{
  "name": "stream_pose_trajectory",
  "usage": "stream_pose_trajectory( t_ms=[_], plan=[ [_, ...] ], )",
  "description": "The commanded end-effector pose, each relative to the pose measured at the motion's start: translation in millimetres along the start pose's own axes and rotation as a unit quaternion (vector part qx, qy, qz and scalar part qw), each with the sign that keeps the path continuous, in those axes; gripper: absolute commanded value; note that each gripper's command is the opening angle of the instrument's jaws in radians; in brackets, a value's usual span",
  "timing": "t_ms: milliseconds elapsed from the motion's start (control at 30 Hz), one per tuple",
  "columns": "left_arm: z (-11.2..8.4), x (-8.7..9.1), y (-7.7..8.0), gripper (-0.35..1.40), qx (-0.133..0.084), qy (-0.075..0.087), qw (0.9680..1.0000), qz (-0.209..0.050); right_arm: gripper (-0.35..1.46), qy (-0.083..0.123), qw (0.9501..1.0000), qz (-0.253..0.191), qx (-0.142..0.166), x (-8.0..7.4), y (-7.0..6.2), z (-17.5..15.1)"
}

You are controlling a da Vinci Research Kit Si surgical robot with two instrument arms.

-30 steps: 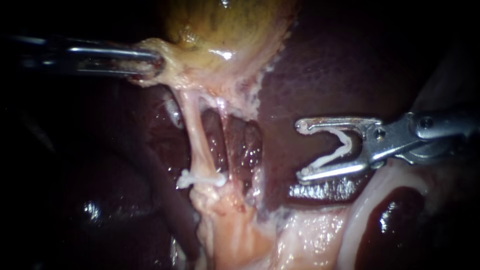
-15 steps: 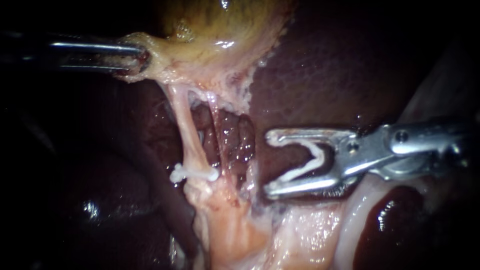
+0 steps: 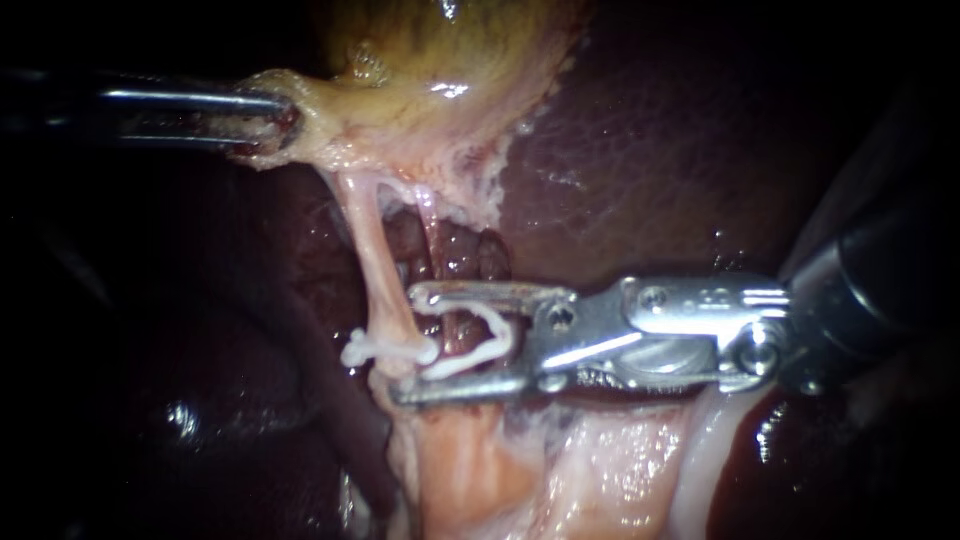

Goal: Clipping second clip left tube

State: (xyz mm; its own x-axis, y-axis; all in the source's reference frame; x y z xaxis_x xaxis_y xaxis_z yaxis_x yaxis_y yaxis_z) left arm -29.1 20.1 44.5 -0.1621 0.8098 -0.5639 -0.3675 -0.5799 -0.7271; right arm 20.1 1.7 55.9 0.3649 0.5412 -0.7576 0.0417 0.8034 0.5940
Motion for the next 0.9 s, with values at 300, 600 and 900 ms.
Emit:
stream_pose_trajectory(
  t_ms=[300, 600, 900],
  plan=[
    [0.0, 0.1, 0.2, -0.35, -0.001, 0.0, 1.0, 0.0, 0.49, -0.005, 0.9999, 0.008, -0.007, -1.8, 2.6, 0.9],
    [0.2, 0.0, 0.3, -0.35, -0.001, 0.0, 1.0, 0.0, 0.49, -0.01, 0.9994, 0.025, 0.02, -1.6, 2.5, 4.7],
    [0.4, -0.1, 0.3, -0.35, -0.002, 0.0, 1.0, 0.0, 0.49, 0.016, 0.9979, 0.033, 0.054, -1.1, 1.3, 6.3]
  ],
)
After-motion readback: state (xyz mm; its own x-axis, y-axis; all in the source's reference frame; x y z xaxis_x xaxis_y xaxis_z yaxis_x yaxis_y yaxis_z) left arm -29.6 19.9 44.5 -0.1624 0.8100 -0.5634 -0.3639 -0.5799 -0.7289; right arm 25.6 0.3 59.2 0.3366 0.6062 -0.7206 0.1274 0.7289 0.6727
